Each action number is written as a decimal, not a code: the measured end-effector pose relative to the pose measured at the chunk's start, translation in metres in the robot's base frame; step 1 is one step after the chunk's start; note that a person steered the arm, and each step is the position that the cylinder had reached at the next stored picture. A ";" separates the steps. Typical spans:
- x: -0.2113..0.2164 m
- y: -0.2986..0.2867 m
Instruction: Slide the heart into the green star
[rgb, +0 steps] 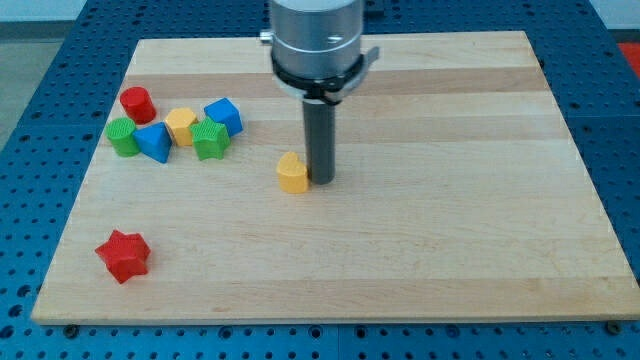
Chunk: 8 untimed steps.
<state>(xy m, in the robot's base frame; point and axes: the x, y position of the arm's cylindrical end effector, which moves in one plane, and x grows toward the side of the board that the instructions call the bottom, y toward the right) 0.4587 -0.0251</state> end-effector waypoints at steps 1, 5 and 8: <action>0.000 -0.024; 0.029 -0.082; 0.068 -0.142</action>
<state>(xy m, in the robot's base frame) 0.5263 -0.1673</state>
